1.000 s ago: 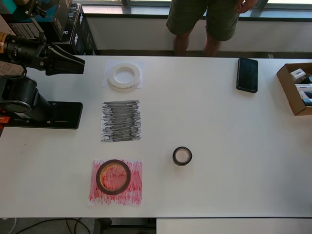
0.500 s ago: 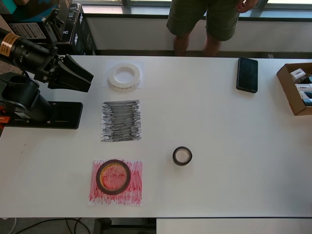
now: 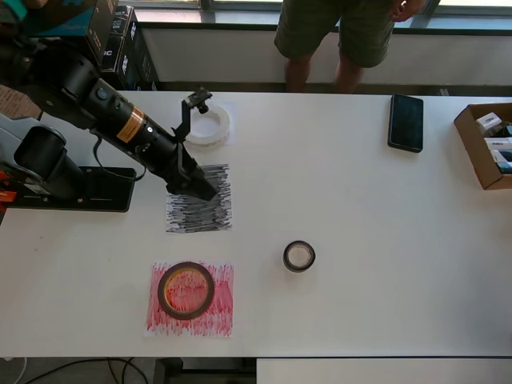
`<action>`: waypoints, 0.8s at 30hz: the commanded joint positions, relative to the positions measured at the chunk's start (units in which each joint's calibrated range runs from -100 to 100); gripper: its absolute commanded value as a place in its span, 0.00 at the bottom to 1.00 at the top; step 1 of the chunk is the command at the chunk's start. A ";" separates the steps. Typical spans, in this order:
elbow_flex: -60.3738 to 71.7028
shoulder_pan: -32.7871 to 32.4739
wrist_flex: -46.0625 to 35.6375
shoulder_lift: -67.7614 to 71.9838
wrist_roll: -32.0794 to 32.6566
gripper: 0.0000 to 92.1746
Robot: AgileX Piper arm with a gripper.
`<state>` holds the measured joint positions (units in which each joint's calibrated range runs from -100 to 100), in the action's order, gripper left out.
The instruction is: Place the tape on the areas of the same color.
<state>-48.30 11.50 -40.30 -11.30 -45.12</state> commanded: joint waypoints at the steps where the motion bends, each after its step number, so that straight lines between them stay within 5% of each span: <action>1: 3.37 -0.46 -0.90 20.65 0.34 0.79; 7: 8.55 -0.54 -0.81 27.11 1.73 0.79; 15: 20.73 0.09 -0.81 28.04 23.68 0.79; 24: 20.82 0.25 -0.90 28.33 23.84 0.79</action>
<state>-26.69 11.41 -40.62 17.06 -28.52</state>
